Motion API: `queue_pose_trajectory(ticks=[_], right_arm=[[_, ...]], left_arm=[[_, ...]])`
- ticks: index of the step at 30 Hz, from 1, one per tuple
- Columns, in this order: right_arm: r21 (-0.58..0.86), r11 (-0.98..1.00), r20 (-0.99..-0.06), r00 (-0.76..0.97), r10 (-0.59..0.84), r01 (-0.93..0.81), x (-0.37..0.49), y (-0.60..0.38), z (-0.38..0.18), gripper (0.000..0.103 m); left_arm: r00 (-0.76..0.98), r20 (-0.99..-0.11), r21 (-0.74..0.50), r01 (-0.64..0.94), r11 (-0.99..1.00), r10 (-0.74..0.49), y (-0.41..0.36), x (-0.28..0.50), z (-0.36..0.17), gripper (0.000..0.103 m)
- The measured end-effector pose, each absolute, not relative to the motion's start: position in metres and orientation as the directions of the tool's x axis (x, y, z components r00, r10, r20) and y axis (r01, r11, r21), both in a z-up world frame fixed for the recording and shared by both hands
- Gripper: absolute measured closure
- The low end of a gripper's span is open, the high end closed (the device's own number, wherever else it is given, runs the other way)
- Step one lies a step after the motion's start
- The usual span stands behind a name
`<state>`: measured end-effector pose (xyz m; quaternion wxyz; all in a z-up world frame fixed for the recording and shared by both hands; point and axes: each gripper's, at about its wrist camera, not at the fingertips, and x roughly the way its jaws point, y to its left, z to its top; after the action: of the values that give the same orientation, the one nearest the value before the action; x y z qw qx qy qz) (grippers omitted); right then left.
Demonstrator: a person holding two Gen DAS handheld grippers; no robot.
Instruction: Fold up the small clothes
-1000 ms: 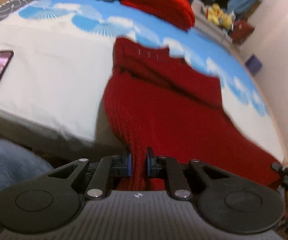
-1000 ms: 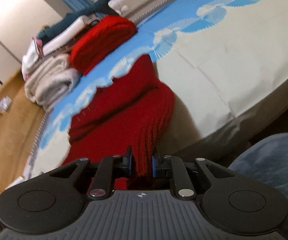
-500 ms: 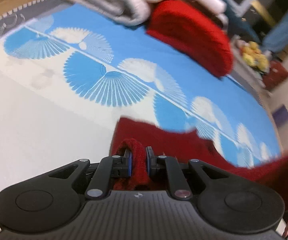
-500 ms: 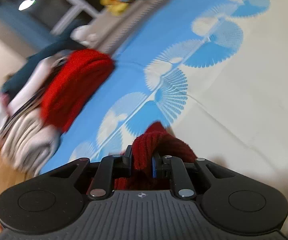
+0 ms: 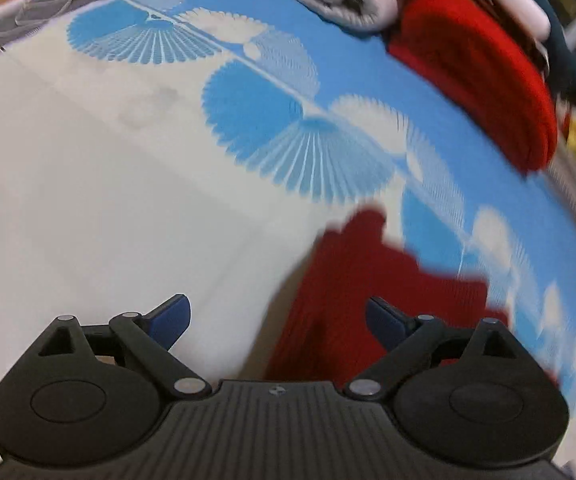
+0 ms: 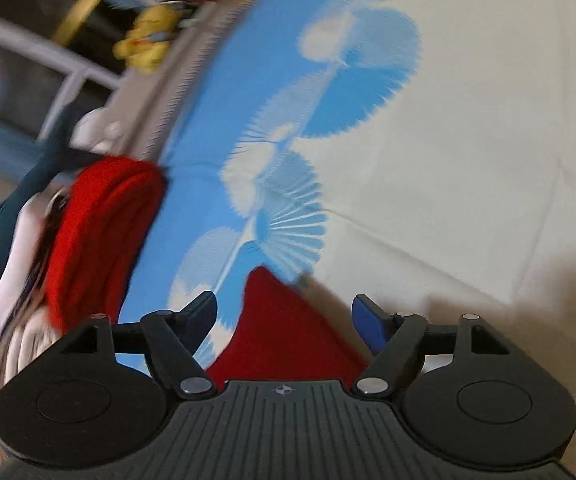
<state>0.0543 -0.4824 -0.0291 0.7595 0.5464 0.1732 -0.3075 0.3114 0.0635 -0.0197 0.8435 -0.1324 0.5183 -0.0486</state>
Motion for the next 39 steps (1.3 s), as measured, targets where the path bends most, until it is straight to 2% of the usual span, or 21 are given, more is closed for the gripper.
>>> queue_pose_trajectory(ticks=[1,4,6,8,12,15,16,18,19,23,27,31,33,35,37,39], right_arm=[[0.717,0.251,-0.590,0.758,-0.277,0.650,0.048,-0.469,-0.025,0.024],[0.694,0.329,-0.586,0.768,-0.258,0.640,0.032,-0.431,-0.028,0.023],[0.634,0.390,-0.621,0.740,-0.259,0.668,0.028,-0.409,-0.035,0.023],[0.536,0.489,-0.671,0.699,-0.247,0.688,0.037,-0.395,-0.043,0.023],[0.407,0.601,-0.715,0.649,-0.259,0.688,0.053,-0.390,-0.052,0.023],[0.348,0.632,-0.733,0.622,-0.276,0.692,0.059,-0.394,-0.058,0.023],[0.335,0.637,-0.741,0.612,-0.276,0.694,0.062,-0.397,-0.060,0.023],[0.316,0.642,-0.744,0.603,-0.289,0.698,0.067,-0.401,-0.065,0.023],[0.310,0.651,-0.737,0.608,-0.297,0.693,0.068,-0.401,-0.065,0.023],[0.285,0.695,-0.705,0.636,-0.315,0.660,0.073,-0.399,-0.059,0.023],[0.321,0.680,-0.682,0.659,-0.317,0.659,0.068,-0.399,-0.052,0.023],[0.299,0.673,-0.687,0.642,-0.340,0.676,0.066,-0.406,-0.052,0.023],[0.302,0.648,-0.686,0.631,-0.362,0.699,0.062,-0.412,-0.053,0.023],[0.303,0.630,-0.696,0.618,-0.366,0.715,0.059,-0.416,-0.057,0.022],[0.306,0.618,-0.722,0.600,-0.344,0.724,0.059,-0.422,-0.064,0.022],[0.323,0.599,-0.750,0.584,-0.310,0.732,0.058,-0.429,-0.074,0.022]], left_arm=[[0.468,-0.862,-0.244,-0.043,0.969,-0.197,0.062,0.297,-0.018,0.002],[0.546,-0.832,-0.113,0.015,0.993,-0.103,0.058,0.255,-0.020,0.000],[0.616,-0.787,0.012,0.072,0.997,-0.035,0.047,0.240,-0.026,0.000],[0.627,-0.778,0.090,0.161,0.983,-0.032,0.034,0.239,-0.032,0.000],[0.636,-0.768,0.137,0.279,0.951,-0.076,0.011,0.243,-0.040,0.000],[0.606,-0.791,0.149,0.316,0.937,-0.079,0.000,0.251,-0.048,0.000],[0.599,-0.797,0.149,0.318,0.936,-0.077,-0.001,0.252,-0.050,0.003],[0.575,-0.812,0.129,0.345,0.930,-0.101,-0.006,0.253,-0.053,0.043],[0.558,-0.820,0.107,0.362,0.926,-0.124,-0.007,0.254,-0.055,0.094],[0.593,-0.794,0.070,0.315,0.946,-0.138,0.011,0.255,-0.045,0.092],[0.433,-0.877,-0.132,0.197,0.971,-0.207,0.064,0.286,-0.071,0.092],[0.490,-0.849,-0.080,0.251,0.965,-0.197,0.050,0.277,-0.067,0.089],[0.517,-0.832,-0.086,0.242,0.967,-0.203,0.045,0.275,-0.063,0.075],[0.538,-0.813,-0.106,0.240,0.965,-0.223,0.041,0.277,-0.055,0.026],[0.597,-0.774,-0.097,0.218,0.971,-0.211,0.036,0.273,-0.045,0.010],[0.616,-0.762,-0.080,0.220,0.972,-0.202,0.030,0.279,-0.042,0.009]])
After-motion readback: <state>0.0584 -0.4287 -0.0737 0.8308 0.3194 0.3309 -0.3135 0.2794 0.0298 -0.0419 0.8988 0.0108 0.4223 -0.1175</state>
